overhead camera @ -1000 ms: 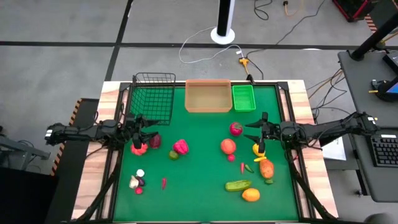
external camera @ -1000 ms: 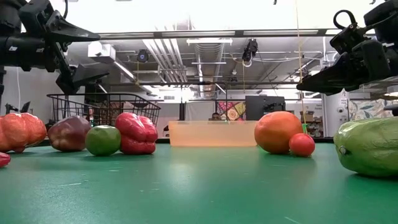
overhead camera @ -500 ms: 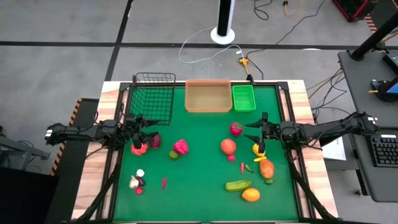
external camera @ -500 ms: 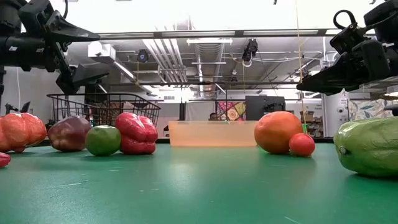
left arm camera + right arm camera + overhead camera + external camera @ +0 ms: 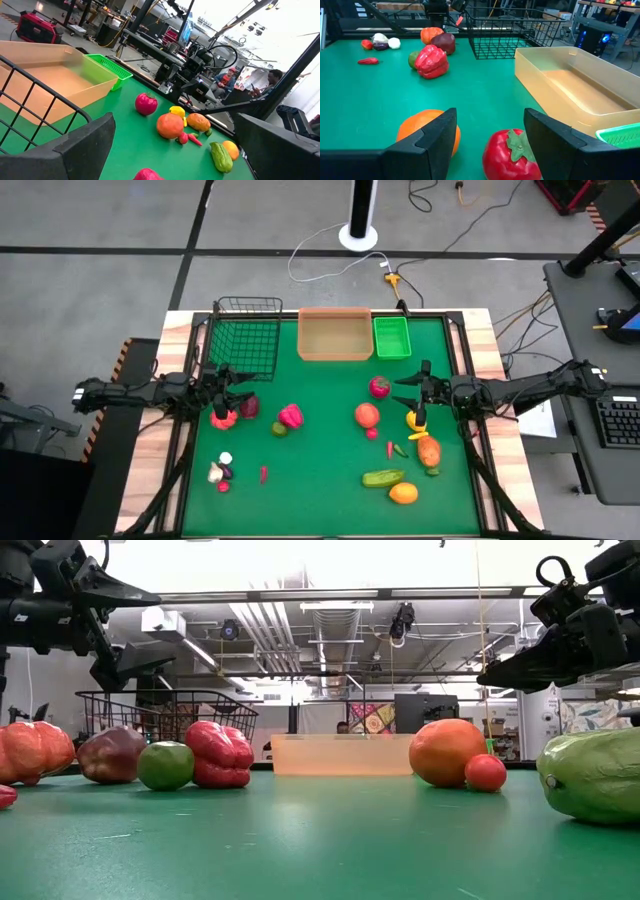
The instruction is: Sort produce into baskets
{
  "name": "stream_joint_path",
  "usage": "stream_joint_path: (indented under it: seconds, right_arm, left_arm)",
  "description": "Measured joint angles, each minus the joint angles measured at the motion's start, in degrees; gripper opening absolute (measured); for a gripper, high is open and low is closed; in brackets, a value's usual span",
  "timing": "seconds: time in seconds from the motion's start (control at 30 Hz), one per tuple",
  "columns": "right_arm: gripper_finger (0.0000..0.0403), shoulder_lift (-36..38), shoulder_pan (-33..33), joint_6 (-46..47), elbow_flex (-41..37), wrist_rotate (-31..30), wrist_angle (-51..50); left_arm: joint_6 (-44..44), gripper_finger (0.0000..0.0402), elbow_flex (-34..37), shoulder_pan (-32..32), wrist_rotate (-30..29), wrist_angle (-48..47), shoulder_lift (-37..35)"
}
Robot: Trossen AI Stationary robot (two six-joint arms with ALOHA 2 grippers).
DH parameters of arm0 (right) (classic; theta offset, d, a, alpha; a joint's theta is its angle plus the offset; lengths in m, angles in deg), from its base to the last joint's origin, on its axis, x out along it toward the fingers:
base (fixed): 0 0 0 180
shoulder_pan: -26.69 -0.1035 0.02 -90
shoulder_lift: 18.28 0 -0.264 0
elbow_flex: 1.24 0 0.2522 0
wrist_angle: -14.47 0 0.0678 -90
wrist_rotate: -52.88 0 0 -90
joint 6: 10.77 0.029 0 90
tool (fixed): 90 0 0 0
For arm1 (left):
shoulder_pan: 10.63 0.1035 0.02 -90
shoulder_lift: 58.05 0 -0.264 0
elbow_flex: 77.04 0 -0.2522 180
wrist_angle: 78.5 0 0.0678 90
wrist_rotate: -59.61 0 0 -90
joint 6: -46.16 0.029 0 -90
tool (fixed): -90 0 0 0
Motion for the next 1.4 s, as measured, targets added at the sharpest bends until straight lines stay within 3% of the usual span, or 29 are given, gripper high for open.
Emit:
stream_joint_path:
  seconds: [0.73,0.87,0.93,1.1,1.4]
  right_arm:
    - [0.0224,0.0,0.0,0.42,0.0,0.0,0.02]
    - [0.0224,0.0,0.0,13.04,0.0,0.12,0.19]
    - [0.0224,-0.01,0.02,17.55,0.0,-0.01,1.83]
    - [0.0224,0.0,0.02,14.4,0.0,-0.02,5.75]
    - [0.0224,0.0,0.02,11.92,1.29,-0.04,5.73]
  left_arm:
    - [-0.01,0.039,0.0,-0.01,0.0,-0.01,0.0]
    - [0.01,0.039,0.0,-0.02,-0.35,0.23,0.02]
    - [-1.72,0.039,0.0,-0.04,-3.86,2.04,0.03]
    - [-5.0,0.039,0.0,-0.02,-15.45,7.33,-0.03]
    - [-6.18,0.039,0.0,0.1,-19.54,8.0,-0.09]
